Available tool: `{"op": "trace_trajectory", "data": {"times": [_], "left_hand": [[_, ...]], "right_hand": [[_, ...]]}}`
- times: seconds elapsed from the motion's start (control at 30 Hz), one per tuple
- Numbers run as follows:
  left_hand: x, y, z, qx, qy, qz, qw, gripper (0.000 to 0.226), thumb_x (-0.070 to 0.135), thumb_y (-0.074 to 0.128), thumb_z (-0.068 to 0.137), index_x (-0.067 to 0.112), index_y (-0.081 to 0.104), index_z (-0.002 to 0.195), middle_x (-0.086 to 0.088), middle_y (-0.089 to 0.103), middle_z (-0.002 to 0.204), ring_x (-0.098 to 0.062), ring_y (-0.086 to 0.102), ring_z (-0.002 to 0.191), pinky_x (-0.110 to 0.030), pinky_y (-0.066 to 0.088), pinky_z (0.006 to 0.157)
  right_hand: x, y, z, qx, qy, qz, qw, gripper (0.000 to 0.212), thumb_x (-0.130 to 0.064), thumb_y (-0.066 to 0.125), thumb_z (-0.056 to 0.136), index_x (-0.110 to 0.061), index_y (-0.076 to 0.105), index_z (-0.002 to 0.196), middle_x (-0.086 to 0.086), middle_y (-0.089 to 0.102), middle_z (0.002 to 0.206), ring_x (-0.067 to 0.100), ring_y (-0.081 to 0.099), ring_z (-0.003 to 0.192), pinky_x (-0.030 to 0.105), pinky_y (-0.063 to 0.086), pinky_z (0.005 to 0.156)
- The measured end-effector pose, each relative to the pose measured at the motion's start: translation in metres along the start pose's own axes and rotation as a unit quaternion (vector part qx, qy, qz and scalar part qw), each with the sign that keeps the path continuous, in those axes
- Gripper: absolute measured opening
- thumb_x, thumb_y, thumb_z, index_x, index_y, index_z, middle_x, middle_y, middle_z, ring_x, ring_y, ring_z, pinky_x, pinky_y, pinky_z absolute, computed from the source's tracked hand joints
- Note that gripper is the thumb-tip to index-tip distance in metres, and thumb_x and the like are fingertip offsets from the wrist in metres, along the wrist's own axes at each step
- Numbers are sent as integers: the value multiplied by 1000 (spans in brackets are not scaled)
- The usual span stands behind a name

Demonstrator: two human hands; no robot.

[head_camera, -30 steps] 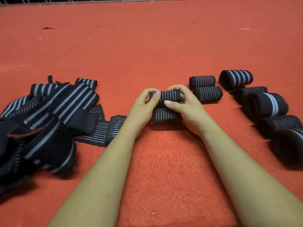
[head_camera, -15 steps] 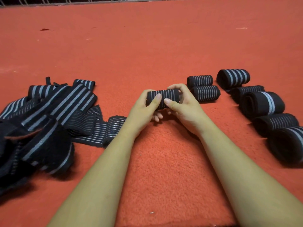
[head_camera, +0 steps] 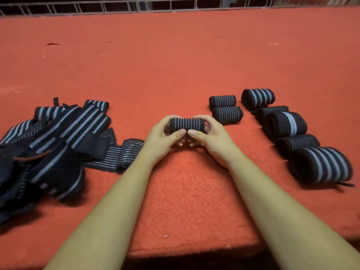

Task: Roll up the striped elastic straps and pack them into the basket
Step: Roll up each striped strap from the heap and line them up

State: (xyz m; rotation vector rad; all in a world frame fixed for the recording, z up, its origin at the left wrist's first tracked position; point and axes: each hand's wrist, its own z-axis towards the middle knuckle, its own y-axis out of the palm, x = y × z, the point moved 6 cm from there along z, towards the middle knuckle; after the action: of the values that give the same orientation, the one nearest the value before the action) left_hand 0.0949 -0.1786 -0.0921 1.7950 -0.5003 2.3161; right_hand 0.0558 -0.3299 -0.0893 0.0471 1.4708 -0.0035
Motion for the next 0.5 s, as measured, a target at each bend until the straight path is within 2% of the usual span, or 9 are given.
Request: {"op": "trace_trajectory", "data": {"times": [0.1,0.17,0.23,0.33,0.4,0.47,0.5], "left_hand": [[0,12,-2,4,-3,47,999,41,24,76,84,25,63,123,-13,66,110,-12,65,83,-23,51,69],[5,31,-2,-12,0,60,998,47,18,75,86,21,60,130,-13,65,116,-11,67,84,-24,54,73],[8,54,-1,-15,-9,40,999,45,1,67,91,16,52,132,-5,62,111,-6,68,70,-23,57,70],[8,82,5,10,-48,-2,999,36,-6,62,92,18,46,113,-6,60,100,-8,67,57,-25,58,61],[8,95,12,23,-67,1,998,29,-1,64,93,20,46,101,-7,61,91,-11,66,55,-27,56,55],[12,105,19,38,-83,22,996,23,7,67,93,16,48,102,-3,62,80,-11,64,53,-21,49,43],[13,109,23,42,-88,41,994,22,11,68,93,13,49,105,-3,62,75,-11,63,51,-20,47,41]], "right_hand": [[-2,-20,-14,28,27,-15,999,39,-3,68,91,-11,37,112,8,68,87,17,62,63,27,51,55],[-1,-36,-23,54,30,4,998,36,1,66,92,-11,37,109,7,67,86,14,63,62,26,53,59],[0,-56,-30,98,33,29,994,28,3,61,94,-6,42,111,11,65,93,12,66,64,25,55,61],[-1,-84,-35,169,40,-4,985,23,0,59,96,1,51,117,17,63,105,20,67,75,27,57,66],[-6,-100,-37,217,36,-114,969,24,-9,63,95,-3,56,117,12,64,105,21,65,87,27,52,72],[-14,-114,-39,267,29,-230,935,28,-20,67,93,-8,55,115,5,62,98,19,60,90,27,41,76],[-17,-117,-39,280,27,-253,926,28,-23,66,93,-8,53,114,4,60,96,21,57,90,28,37,74]]}}
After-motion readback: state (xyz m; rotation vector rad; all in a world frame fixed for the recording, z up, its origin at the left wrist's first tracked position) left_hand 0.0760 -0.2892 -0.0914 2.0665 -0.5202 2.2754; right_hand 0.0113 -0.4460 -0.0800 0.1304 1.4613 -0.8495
